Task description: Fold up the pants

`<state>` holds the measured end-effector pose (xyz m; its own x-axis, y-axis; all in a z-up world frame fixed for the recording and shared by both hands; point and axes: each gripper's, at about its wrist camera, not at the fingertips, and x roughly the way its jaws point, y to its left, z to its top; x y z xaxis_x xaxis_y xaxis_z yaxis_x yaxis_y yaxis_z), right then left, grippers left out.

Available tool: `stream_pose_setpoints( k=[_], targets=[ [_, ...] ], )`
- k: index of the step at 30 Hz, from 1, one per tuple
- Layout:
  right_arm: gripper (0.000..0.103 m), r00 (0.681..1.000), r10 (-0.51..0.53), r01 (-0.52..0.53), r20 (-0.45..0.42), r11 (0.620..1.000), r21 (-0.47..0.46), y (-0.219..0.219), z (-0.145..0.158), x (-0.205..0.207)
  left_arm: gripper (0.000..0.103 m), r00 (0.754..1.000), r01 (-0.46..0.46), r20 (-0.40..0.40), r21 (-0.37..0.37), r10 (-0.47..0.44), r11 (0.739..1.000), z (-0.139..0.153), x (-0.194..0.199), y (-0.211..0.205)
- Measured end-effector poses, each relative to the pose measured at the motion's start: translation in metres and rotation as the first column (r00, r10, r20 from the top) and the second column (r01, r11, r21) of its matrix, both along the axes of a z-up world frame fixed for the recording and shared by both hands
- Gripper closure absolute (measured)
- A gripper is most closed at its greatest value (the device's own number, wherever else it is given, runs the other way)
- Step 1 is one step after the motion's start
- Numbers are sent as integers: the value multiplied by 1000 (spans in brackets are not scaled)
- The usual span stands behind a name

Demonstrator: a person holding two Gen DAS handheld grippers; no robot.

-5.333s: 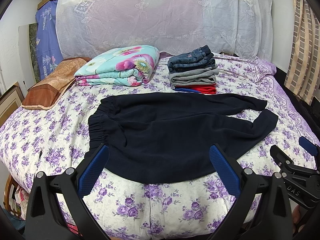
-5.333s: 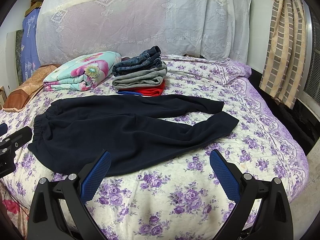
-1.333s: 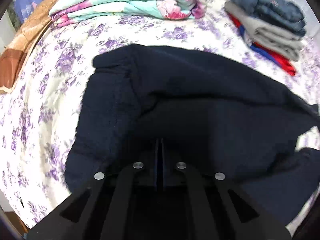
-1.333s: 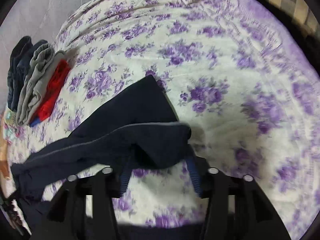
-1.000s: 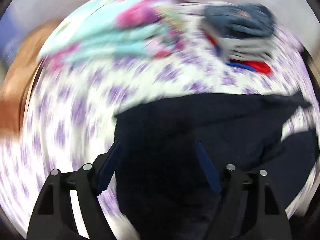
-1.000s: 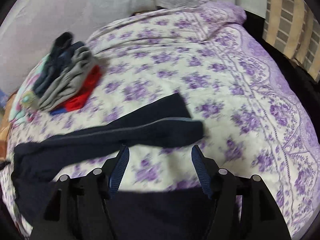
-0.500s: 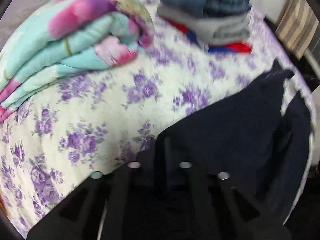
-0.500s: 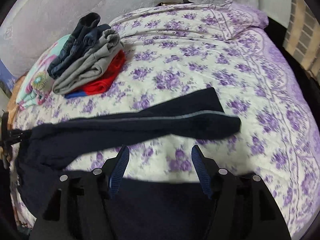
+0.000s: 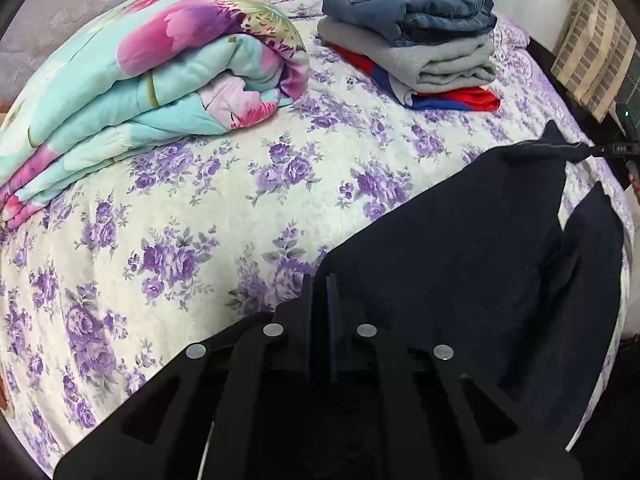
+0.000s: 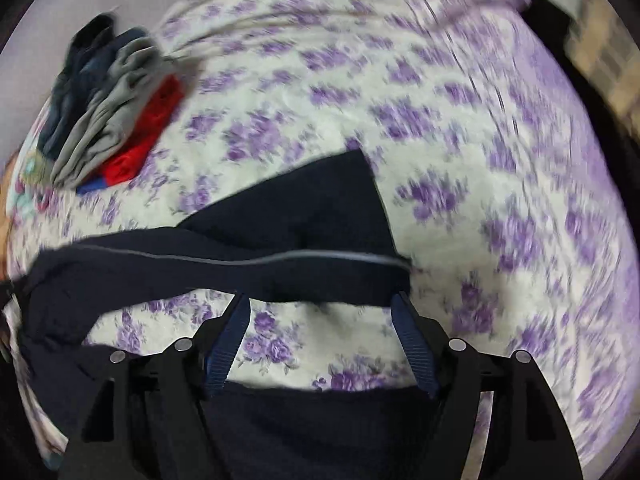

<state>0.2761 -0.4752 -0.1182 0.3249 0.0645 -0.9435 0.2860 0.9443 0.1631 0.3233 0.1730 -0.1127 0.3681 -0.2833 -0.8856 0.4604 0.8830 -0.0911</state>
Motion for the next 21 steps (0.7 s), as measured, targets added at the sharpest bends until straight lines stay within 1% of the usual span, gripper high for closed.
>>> stream_pose_setpoints(
  k=[1,3,4,5,6,7,9,10,11,12,13,14,15,16,18,19,21],
  targets=[
    [29,1000,-15,14,13,1000,20,-4,1,-1,98,1000,-2,0,8,2,1000,0,0,-1],
    [29,999,-7,6,48,1000,14,-4,4,-1,98,1000,-5,0,18,5,1000,0,-1,-3],
    [28,998,0,1,57,1000,-21,-4,4,0,98,1000,-4,1,20,4,1000,1,-2,-3],
    [27,999,9,-5,52,997,-78,-4,3,1,98,1000,-3,2,22,3,1000,1,-3,-3],
    [26,999,12,-8,40,994,-113,-5,0,2,98,1000,-2,0,22,2,1000,1,-4,-3],
    [26,999,12,-8,31,993,-122,-9,-2,3,98,1000,-2,-2,22,2,1000,1,-5,-3],
    [26,999,14,-12,30,998,-69,-17,-9,4,98,1000,-2,-2,25,2,1000,1,-6,-4],
    [28,998,19,-19,55,1000,5,-21,-14,4,98,1000,-3,-3,27,3,1000,1,-6,-5],
    [40,997,22,-25,77,999,46,-21,-16,4,98,1000,-7,-2,32,7,999,0,-6,-6],
    [96,995,12,-20,95,996,84,-20,-17,4,98,1000,-12,0,38,12,999,0,-6,-7],
    [97,995,-5,-6,104,995,102,-20,-15,6,98,1000,-16,6,45,15,999,0,-8,-9],
    [97,989,-31,16,143,994,105,-19,-4,8,98,999,-21,25,60,20,998,0,-11,-12],
    [97,982,-38,22,185,996,84,-16,11,14,98,999,-28,37,63,26,998,0,-11,-13],
    [97,977,-39,25,208,997,72,-14,22,20,98,998,-41,48,63,38,997,0,-11,-12],
    [97,968,-67,55,242,997,53,-16,48,52,98,996,-80,55,61,76,995,-3,-6,-9],
    [97,968,-72,65,242,997,36,-17,54,66,98,995,-91,53,64,88,994,-5,-3,-9],
    [97,969,-82,85,233,996,1,-19,60,105,98,990,-130,69,97,124,987,-11,5,-11]
  ],
)
